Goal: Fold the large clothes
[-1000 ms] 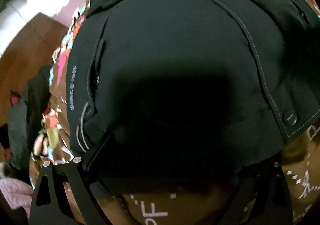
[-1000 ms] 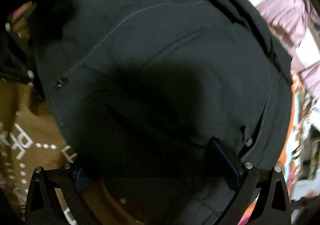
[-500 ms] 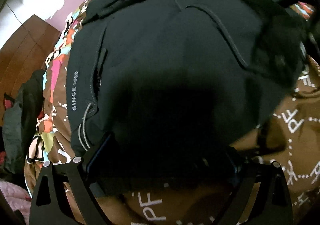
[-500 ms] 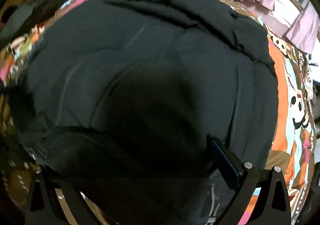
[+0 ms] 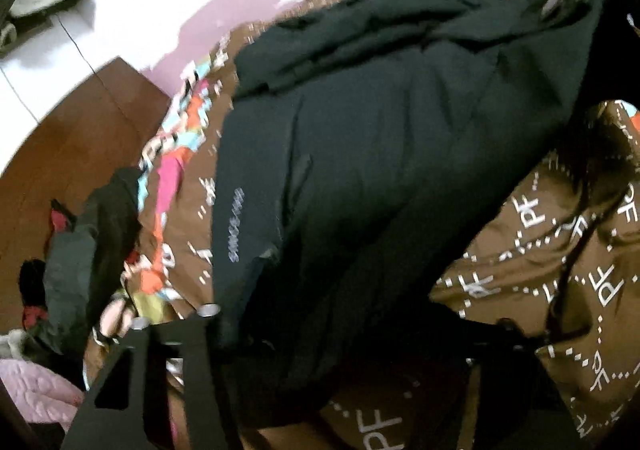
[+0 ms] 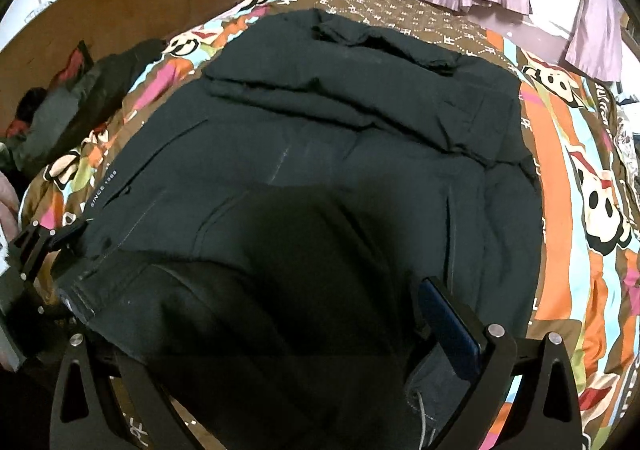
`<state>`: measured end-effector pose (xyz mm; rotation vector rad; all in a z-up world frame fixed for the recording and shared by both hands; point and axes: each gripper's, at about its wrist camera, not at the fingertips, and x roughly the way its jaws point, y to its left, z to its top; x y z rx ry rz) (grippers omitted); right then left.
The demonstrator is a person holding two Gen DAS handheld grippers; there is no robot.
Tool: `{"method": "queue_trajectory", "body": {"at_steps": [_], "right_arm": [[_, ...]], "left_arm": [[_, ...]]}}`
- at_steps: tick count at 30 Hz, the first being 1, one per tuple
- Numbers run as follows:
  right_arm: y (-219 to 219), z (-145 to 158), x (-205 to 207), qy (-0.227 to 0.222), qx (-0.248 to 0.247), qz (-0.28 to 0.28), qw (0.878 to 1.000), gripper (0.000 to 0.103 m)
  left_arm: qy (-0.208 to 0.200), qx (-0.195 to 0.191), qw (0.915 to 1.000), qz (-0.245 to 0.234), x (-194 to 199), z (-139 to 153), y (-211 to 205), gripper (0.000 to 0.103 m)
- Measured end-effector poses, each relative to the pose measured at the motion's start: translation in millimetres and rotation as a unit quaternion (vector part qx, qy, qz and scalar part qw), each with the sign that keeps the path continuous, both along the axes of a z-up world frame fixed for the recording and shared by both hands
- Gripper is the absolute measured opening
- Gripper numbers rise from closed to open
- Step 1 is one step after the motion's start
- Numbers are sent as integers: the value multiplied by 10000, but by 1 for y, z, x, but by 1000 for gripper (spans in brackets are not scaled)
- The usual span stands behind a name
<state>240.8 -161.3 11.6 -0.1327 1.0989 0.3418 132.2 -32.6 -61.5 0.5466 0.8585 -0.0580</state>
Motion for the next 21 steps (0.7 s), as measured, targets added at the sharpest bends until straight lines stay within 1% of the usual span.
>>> {"method": "queue_trajectory", "body": {"at_steps": [1,2,4,6,8,11,14,17,19,21], "right_arm": [[-2,2,-3,-60,-8,21,10000,103],[-4,4,-9,-154,-41,61,9999,103],[-6,4,-19,-288,-127,113,9994,103],[-10,-1,-31,-335,-219,205,9990,103],[-12,-10,-43,-283,-340,323,9985,103],[-4,-21,-60,-301,-588,633,9958,103],[7,-27,-74,-384,-790,943,9917,103],[16,-30,-83,-520,-993,1183,9866,103],[23,-36,-87,-667,-1289,1296,9809,103],[30,-46,-91,-845,-1704,1408,9716,103]], "left_arm": [[-144,17,9999,-48,-1,6,-1,38],[-326,7,9994,-80,-3,14,-2,37],[-518,-153,9985,-108,-1,25,1,30],[-608,-317,9976,-95,4,35,5,29],[-683,-509,9963,-119,12,48,6,28],[-658,-646,9956,-182,23,61,5,27],[-520,-898,9944,-181,35,73,8,27],[-430,-1048,9934,-181,45,79,13,27],[-377,-1154,9925,-162,48,81,13,27],[-359,-1235,9916,-163,53,86,12,27]]}}
